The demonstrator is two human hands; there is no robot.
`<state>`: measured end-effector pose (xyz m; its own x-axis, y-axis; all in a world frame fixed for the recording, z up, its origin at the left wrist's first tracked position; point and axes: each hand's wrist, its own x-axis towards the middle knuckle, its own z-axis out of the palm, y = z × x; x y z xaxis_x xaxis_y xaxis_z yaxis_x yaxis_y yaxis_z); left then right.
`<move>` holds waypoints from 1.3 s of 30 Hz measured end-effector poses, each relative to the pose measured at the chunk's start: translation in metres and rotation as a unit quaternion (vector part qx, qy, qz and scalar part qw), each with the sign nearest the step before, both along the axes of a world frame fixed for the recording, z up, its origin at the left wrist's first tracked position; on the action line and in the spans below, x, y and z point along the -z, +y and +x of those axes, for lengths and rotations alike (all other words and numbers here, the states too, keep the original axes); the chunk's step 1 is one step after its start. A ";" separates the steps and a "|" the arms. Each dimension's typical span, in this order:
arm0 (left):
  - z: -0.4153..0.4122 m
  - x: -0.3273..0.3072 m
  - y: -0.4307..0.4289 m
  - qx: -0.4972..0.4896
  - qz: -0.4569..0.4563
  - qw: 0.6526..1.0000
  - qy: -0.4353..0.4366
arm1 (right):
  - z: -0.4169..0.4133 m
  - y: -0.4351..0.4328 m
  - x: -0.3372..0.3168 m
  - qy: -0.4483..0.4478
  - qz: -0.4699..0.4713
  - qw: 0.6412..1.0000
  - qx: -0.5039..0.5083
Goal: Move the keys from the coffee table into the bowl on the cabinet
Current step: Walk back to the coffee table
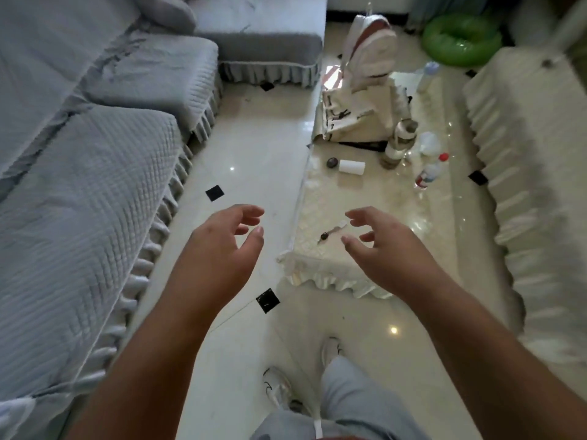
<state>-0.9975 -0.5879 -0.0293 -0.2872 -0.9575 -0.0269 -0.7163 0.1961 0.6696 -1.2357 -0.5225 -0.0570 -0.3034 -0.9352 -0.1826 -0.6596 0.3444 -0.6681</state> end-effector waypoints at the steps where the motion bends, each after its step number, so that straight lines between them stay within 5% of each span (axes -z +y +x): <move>1: -0.006 0.003 -0.005 0.012 0.006 1.000 0.002 | -0.005 0.003 0.003 0.000 0.003 1.000 0.014; 10: -0.082 0.035 -0.052 0.106 0.039 0.993 -0.025 | -0.063 -0.011 0.044 -0.032 0.019 0.993 0.112; 23: -0.202 0.096 -0.143 0.095 0.073 0.992 -0.041 | -0.164 -0.108 0.106 -0.040 0.059 0.991 0.109; 39: -0.257 0.290 -0.233 0.142 0.132 0.978 -0.081 | -0.179 -0.157 0.280 -0.048 0.138 0.975 0.165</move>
<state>-1.2542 -0.8207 -0.3190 -0.5125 -0.7930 -0.3295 -0.7588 0.2386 0.6060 -1.4145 -0.6799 -0.3371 -0.5493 -0.7004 -0.4558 -0.4213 0.7031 -0.5728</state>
